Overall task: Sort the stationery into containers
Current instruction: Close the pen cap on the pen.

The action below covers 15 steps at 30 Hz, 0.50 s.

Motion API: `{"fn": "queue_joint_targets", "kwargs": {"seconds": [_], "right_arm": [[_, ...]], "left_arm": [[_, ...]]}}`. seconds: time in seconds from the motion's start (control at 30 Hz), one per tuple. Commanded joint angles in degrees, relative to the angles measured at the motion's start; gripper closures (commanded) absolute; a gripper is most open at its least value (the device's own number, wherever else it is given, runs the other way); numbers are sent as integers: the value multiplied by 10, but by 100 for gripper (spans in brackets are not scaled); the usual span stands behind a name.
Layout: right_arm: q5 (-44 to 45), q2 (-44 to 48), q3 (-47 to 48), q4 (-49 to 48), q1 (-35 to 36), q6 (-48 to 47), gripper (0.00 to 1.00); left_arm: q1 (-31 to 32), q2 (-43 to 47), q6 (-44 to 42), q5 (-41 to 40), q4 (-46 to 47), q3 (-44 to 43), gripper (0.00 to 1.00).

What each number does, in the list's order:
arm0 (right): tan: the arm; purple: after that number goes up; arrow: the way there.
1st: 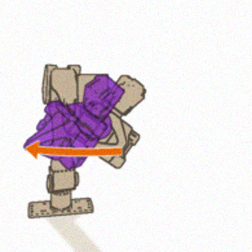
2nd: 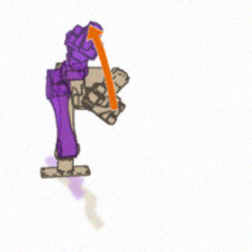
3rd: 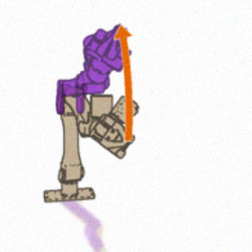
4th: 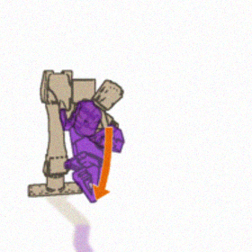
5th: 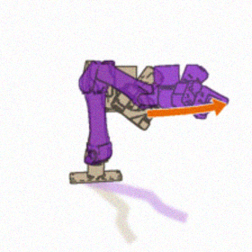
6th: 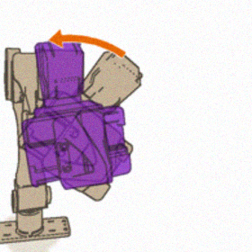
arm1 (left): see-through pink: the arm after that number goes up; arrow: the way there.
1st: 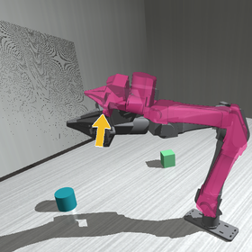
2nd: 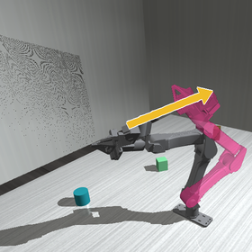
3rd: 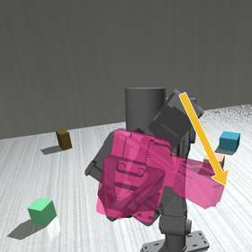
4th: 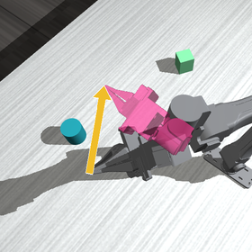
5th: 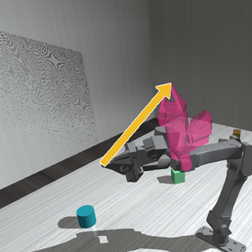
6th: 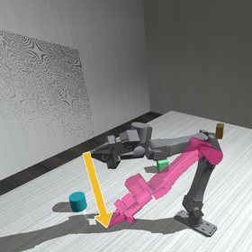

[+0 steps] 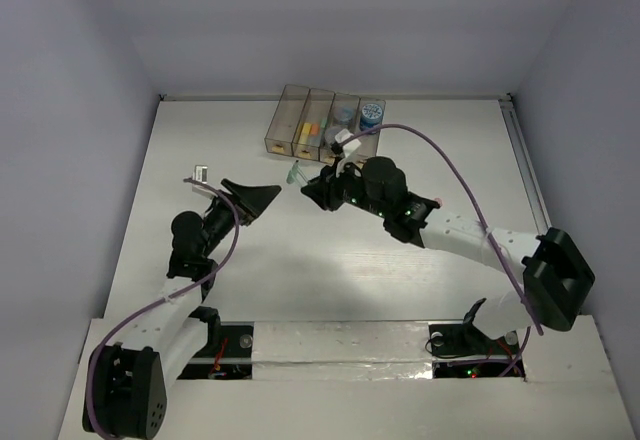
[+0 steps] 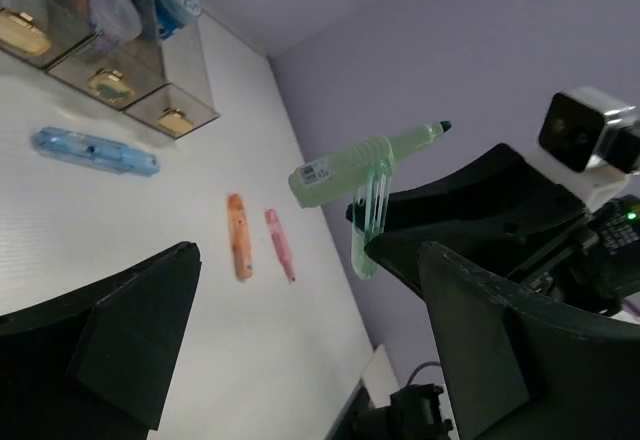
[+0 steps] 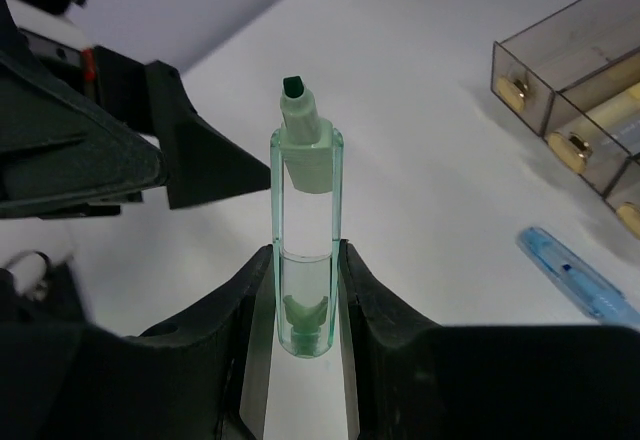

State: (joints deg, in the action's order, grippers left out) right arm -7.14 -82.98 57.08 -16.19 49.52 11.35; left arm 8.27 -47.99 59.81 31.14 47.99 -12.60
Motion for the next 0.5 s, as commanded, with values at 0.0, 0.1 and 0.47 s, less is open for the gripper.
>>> {"fn": "queue_joint_targets", "kwargs": {"seconds": [0.0, 0.1, 0.47], "right_arm": [[5, 25, -23, -121, 0, 126, 92], [-3, 25, -50, -195, 0, 202, 93], [-51, -30, -54, -299, 0, 316, 93]], "left_arm": [[3, -8, 65, -12, 121, -1, 11], [3, -32, 114, -8, 201, 10, 11], [19, -102, 189, 0, 337, 18, 12]]}}
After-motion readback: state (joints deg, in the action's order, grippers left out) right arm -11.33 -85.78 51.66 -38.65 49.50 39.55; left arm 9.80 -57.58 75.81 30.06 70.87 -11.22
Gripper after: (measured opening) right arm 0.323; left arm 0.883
